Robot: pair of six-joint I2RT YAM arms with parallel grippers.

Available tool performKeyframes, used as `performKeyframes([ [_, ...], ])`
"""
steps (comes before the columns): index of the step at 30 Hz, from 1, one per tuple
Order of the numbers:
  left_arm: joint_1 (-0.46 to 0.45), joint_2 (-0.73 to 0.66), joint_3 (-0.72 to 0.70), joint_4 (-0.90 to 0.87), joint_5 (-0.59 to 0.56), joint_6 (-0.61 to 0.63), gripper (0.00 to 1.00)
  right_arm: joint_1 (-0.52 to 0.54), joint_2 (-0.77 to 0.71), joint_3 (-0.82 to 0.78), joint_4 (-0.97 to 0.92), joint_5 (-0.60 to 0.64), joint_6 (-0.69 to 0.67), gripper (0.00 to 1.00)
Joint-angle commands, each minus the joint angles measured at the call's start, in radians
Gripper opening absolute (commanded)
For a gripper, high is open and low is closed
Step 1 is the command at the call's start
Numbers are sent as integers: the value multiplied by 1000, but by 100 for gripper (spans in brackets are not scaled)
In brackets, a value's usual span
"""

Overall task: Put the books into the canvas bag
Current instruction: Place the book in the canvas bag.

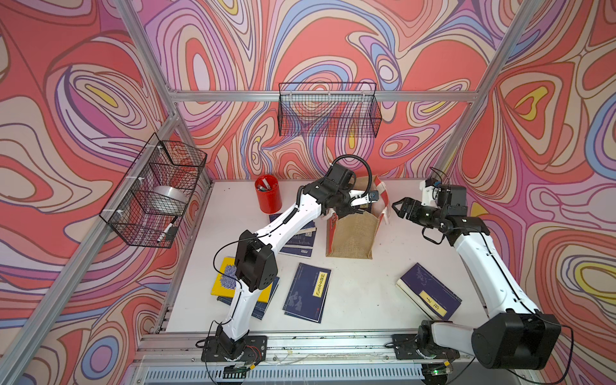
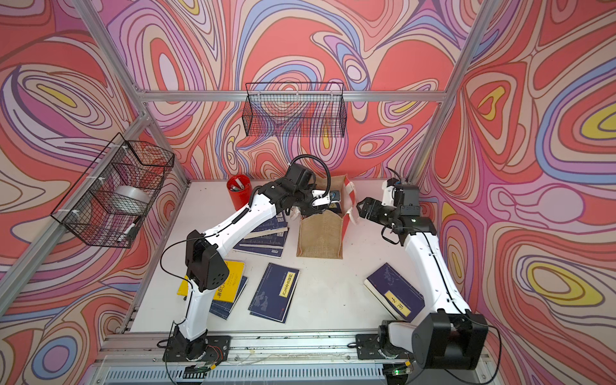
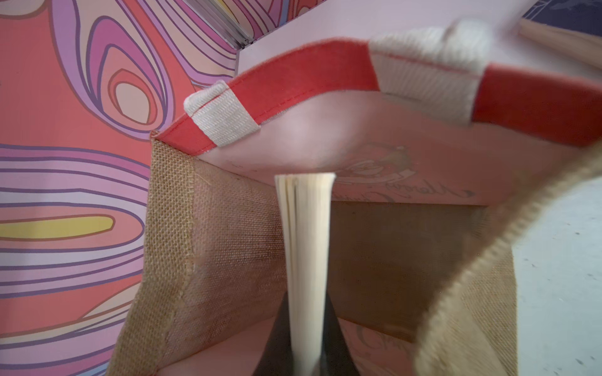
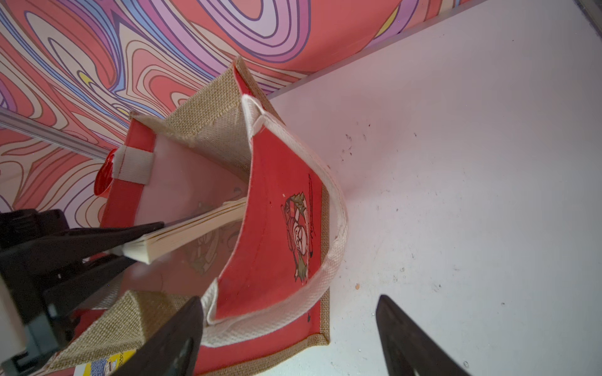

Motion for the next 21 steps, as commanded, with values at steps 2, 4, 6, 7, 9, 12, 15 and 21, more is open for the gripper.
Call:
performKeyframes([
  [2,-5,30,6,168,-78,2,0,-4,-4,-19,16,-13,-17,84],
  [4,-5,40,-4,215,-105,-5,5,-4,0,-19,17,-14,-19,84],
  [6,-5,46,-4,225,-110,-2,20,-4,8,-16,18,-15,-21,84],
  [7,-5,47,-5,227,-111,-2,29,-4,14,-14,19,-16,-23,84],
  [9,-4,49,-8,244,-117,-5,41,-4,23,-11,23,-21,-22,84],
  [12,-2,50,-13,259,-122,-5,50,-4,33,-5,27,-32,-22,84],
  [15,-2,52,-13,270,-125,-8,54,-4,32,-7,29,-35,-22,84],
  [21,-4,38,-10,301,-154,-39,59,-4,24,-19,27,-30,-26,84],
])
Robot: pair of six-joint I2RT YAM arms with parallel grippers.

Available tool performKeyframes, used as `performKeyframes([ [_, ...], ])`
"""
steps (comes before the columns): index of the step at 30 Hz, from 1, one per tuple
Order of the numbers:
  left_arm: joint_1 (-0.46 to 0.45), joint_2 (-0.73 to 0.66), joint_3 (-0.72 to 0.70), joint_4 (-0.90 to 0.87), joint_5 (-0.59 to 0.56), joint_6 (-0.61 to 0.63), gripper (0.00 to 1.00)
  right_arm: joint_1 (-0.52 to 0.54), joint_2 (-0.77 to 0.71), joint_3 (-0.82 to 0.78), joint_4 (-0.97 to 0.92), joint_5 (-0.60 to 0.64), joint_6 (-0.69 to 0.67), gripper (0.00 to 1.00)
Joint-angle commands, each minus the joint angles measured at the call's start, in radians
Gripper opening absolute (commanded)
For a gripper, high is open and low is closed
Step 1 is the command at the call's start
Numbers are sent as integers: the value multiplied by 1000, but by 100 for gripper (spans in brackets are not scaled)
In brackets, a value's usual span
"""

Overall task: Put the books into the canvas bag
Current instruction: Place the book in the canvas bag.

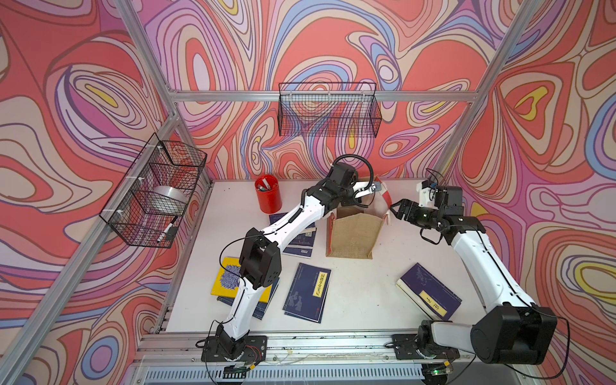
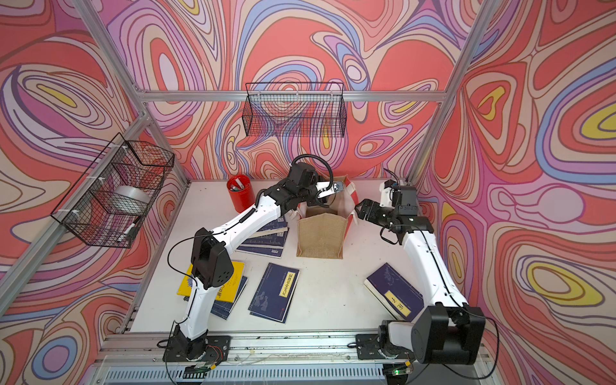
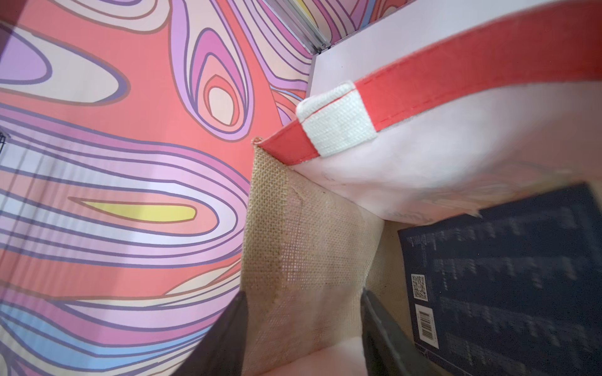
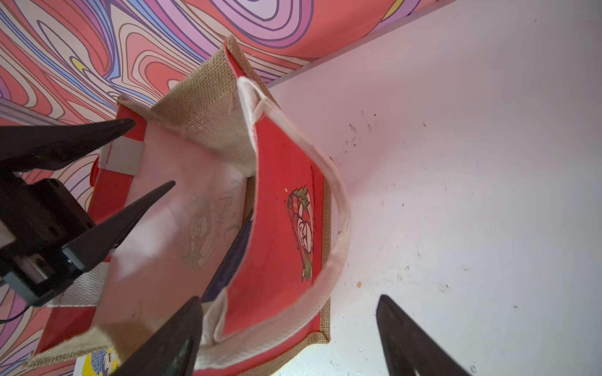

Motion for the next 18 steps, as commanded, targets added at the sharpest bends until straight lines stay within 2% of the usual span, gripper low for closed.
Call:
performKeyframes([
  [1,-2,-9,-2,50,-25,-30,61,-3,-8,-9,11,-7,-12,84],
  [5,-1,-68,0,64,-37,-95,73,-3,-21,-11,11,-11,-16,85],
  [8,0,-132,0,-14,5,-134,80,-3,-40,-14,17,-26,-25,86],
  [10,-2,-187,-2,-92,38,-196,89,0,-49,-10,14,-37,-33,88],
  [11,-2,-219,-5,-135,52,-234,99,4,-54,-7,12,-44,-38,90],
  [14,-1,-323,-45,-245,55,-368,100,44,-82,4,-8,-21,-56,97],
  [18,-2,-514,-272,-289,55,-561,100,124,-139,13,-45,12,-64,99],
])
